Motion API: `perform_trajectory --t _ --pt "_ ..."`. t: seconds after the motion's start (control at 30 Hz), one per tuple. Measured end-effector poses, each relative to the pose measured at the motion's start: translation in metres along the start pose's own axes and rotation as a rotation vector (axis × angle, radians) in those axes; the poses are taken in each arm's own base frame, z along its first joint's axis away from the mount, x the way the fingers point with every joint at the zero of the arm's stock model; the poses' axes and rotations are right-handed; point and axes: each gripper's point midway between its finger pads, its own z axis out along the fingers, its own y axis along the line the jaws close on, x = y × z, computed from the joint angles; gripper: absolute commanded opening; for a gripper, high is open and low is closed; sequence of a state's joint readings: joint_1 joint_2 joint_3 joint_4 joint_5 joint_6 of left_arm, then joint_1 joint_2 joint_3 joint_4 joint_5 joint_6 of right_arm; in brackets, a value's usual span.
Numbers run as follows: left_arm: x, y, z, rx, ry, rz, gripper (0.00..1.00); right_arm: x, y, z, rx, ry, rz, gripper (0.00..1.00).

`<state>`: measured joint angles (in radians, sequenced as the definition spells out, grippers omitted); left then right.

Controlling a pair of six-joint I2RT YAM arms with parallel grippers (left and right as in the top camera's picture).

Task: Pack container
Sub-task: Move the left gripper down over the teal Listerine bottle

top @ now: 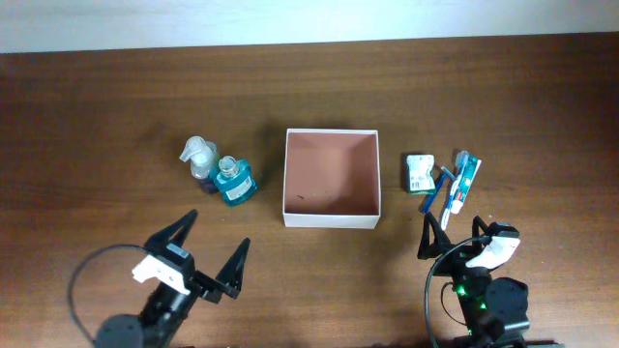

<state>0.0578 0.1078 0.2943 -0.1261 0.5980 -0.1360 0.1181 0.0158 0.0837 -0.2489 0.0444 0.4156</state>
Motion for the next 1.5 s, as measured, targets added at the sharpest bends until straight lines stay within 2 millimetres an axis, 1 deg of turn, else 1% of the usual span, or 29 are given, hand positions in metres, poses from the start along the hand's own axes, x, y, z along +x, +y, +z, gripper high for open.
perform_trajectory --t 0.13,0.2,0.27,0.33,0.4,0.53,0.7,0.93,0.97,1.0,1.03,1.1,1.13,1.33,1.4,1.5 --pt "-0.043 -0.006 -0.001 -0.015 0.117 -0.012 0.99 0.0 0.0 0.0 -0.001 0.0 0.0 0.98" --pt "-0.056 -0.005 0.0 -0.031 0.2 -0.032 0.99 0.0 0.0 0.0 -0.001 -0.003 0.0 0.98" --pt "-0.064 0.0 0.003 -0.063 0.326 -0.075 0.99 0.0 0.0 0.0 0.0 -0.003 0.0 0.98" --pt "-0.069 0.01 0.007 -0.099 0.453 -0.107 0.99 -0.001 0.0 0.0 0.0 -0.004 0.0 0.98" --pt "-0.069 0.019 0.011 -0.131 0.583 -0.153 0.99 0.0 0.0 0.0 0.0 -0.002 0.0 0.98" --pt "-0.07 0.039 0.028 -0.165 0.77 -0.224 0.99 0.0 0.0 0.0 0.0 -0.002 0.0 0.98" --pt "-0.056 0.06 0.06 -0.157 0.887 -0.263 0.99 0.0 0.0 0.0 0.0 -0.002 0.0 0.98" --pt "-0.02 0.077 0.087 -0.145 0.987 -0.317 0.99 0.0 0.0 0.0 0.0 -0.002 0.0 0.98" --pt "-0.016 0.078 0.09 -0.138 0.996 -0.317 0.99 0.0 0.0 0.0 0.0 -0.002 0.001 0.98" --pt "-0.012 0.078 0.093 -0.131 1.007 -0.315 0.96 0.0 0.0 0.0 0.0 -0.002 0.0 0.98" --pt "-0.007 0.077 0.097 -0.12 1.022 -0.307 0.91 0.0 0.0 0.0 0.0 -0.002 0.0 0.98" --pt "0.001 0.072 0.102 -0.106 1.051 -0.278 0.89 0.0 0.0 0.0 0.0 -0.002 0.0 0.98" --pt "0.005 0.072 0.105 -0.109 1.065 -0.248 0.84 0.0 0.0 0.0 0.0 -0.002 0.0 0.98" --pt "0.031 0.063 0.119 -0.125 1.159 -0.119 0.82 0.0 0.0 0.0 0.0 -0.002 0.0 0.98" --pt "0.039 0.065 0.124 -0.144 1.182 -0.094 0.81 0.0 0.0 0.0 0.0 -0.002 0.0 0.98" --pt "0.053 0.074 0.128 -0.194 1.22 -0.086 0.81 0.0 0.0 0.0 0.0 -0.002 0.0 0.98"
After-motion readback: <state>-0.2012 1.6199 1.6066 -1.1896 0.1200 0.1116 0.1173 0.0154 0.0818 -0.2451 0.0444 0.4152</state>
